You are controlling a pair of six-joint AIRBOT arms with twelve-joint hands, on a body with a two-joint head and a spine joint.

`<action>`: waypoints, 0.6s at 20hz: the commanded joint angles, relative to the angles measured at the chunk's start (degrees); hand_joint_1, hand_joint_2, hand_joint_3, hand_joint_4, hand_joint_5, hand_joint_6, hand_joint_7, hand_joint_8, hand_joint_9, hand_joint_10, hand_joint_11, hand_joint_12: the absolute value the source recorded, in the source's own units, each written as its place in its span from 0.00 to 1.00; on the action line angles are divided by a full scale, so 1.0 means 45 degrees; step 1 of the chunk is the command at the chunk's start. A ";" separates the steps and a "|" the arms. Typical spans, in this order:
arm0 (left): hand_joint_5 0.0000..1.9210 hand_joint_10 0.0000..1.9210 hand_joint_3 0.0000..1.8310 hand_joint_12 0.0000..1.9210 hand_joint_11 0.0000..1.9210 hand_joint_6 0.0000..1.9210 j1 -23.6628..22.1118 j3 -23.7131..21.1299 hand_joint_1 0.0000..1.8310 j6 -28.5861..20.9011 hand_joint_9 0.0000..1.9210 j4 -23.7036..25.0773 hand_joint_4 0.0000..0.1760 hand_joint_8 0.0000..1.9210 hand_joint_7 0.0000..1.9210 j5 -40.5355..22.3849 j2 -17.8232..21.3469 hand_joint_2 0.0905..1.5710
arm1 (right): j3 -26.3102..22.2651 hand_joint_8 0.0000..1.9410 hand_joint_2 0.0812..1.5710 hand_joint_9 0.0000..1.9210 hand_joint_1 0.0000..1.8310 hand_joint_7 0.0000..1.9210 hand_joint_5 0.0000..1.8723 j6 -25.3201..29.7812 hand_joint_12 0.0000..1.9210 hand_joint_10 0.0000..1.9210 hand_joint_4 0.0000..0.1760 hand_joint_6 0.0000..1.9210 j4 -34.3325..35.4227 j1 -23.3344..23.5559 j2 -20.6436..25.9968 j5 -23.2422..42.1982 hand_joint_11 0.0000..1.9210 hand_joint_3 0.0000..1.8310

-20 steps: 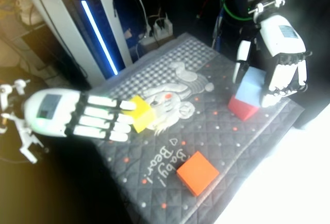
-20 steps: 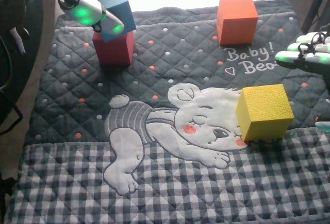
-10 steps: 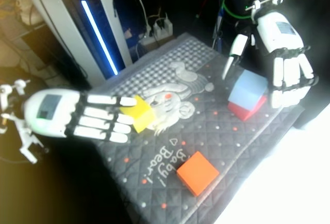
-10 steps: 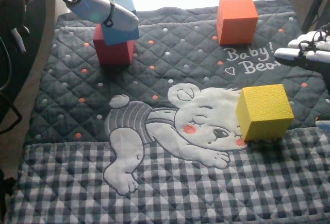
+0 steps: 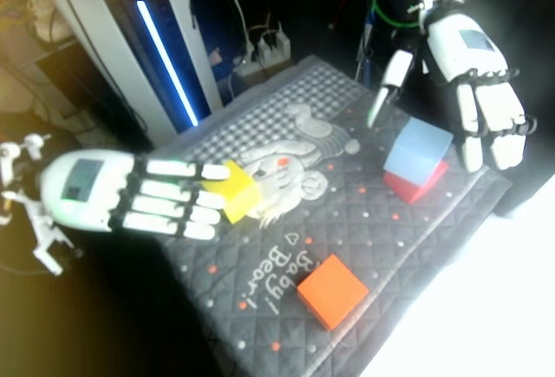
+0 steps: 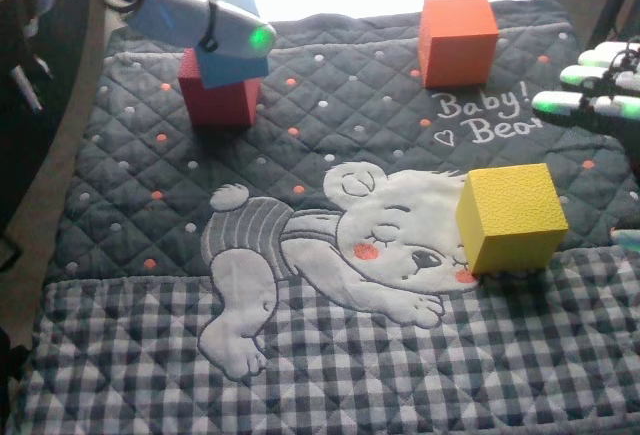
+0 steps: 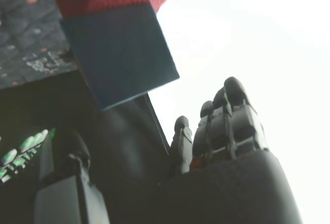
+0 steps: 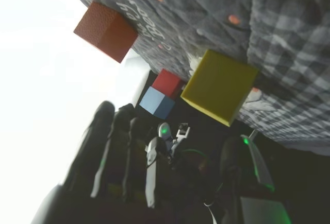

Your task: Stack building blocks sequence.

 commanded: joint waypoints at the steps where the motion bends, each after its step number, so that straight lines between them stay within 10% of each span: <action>1: 0.03 0.00 0.00 0.02 0.00 0.00 0.0122 -0.0277 0.36 0.0062 0.00 -0.0312 1.00 0.00 0.00 -0.2619 0.0352 0.50 | 0.0009 0.01 0.70 0.10 0.45 0.12 0.10 0.0031 0.01 0.01 0.66 0.00 0.0476 0.0150 0.0189 0.2126 0.12 0.00; 4: 0.03 0.00 0.00 0.00 0.00 0.00 0.1631 -0.2030 0.36 0.0484 0.00 -0.1088 1.00 0.00 0.00 -0.5162 0.1650 0.49 | 0.0020 0.00 0.65 0.07 0.37 0.09 0.07 -0.0127 0.00 0.00 0.98 0.00 0.0630 0.0375 0.0147 0.2913 0.11 0.00; 8: 0.04 0.00 0.00 0.00 0.00 0.00 0.4268 -0.4229 0.35 0.0463 0.00 -0.1940 0.82 0.00 0.00 -0.8606 0.3257 0.47 | 0.0047 0.00 0.56 0.06 0.39 0.07 0.04 -0.0334 0.01 0.00 1.00 0.00 0.0083 0.1118 -0.0101 0.2772 0.07 0.00; 12: 0.04 0.00 0.00 0.00 0.00 0.00 0.6561 -0.5329 0.43 0.0019 0.00 -0.2607 0.88 0.00 0.00 -1.0935 0.3801 0.46 | 0.0065 0.00 0.55 0.08 0.34 0.06 0.01 -0.0328 0.01 0.00 1.00 0.00 -0.0394 0.1497 -0.0362 0.2290 0.10 0.00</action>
